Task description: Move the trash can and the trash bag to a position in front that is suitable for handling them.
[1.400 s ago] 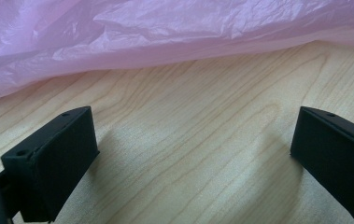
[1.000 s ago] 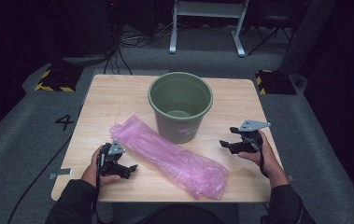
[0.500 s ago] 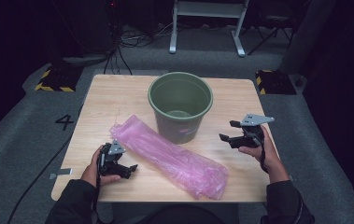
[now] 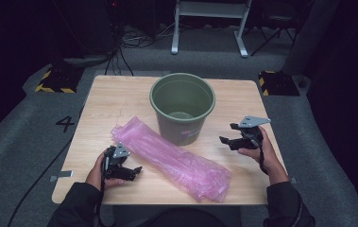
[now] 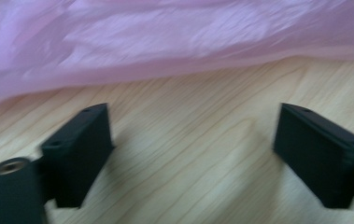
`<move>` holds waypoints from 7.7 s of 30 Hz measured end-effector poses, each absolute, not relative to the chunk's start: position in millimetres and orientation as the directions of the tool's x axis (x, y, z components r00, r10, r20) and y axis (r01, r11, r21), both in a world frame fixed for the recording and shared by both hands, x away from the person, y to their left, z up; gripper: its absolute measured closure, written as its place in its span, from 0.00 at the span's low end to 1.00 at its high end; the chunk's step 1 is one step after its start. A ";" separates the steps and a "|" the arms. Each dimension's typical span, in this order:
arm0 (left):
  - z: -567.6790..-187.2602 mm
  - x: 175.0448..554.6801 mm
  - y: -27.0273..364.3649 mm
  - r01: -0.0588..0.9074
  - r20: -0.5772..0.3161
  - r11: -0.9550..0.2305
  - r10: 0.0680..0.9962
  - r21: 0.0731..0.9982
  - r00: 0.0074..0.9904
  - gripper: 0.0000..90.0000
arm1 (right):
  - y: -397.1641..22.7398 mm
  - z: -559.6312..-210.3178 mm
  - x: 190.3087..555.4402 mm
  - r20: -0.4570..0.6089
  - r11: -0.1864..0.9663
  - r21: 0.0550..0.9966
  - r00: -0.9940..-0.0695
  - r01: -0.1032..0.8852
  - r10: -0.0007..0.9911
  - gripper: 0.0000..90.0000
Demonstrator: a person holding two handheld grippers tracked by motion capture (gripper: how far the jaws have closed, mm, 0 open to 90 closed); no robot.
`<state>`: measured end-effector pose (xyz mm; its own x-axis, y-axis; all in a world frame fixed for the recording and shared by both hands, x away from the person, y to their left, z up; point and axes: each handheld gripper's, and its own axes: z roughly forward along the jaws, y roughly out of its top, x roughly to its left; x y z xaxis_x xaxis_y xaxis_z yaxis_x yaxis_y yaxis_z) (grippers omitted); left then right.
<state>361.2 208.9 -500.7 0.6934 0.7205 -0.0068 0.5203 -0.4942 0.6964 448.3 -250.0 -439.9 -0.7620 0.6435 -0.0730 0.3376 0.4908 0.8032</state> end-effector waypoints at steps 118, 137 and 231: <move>-476.3 385.4 189.1 0.398 0.112 -0.547 0.679 0.736 0.726 0.23 | -280.9 -503.0 460.7 -0.007 0.498 0.735 -0.729 0.461 0.685 0.18; -477.2 388.6 250.1 0.424 0.073 -0.486 0.718 0.764 0.692 0.23 | -280.9 -503.0 460.7 -0.007 0.498 0.735 -0.729 0.461 0.684 0.18; -469.3 380.6 198.2 0.290 0.107 -0.457 0.665 0.841 0.739 1.00 | -280.0 -503.2 462.0 -0.007 0.499 0.735 -0.730 0.460 0.684 0.18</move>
<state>380.6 198.2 -469.3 0.7390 0.6652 0.1068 0.2900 -0.4572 0.8407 462.0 -280.0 -503.2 -0.7298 0.6836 -0.0072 0.4597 0.4985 0.7349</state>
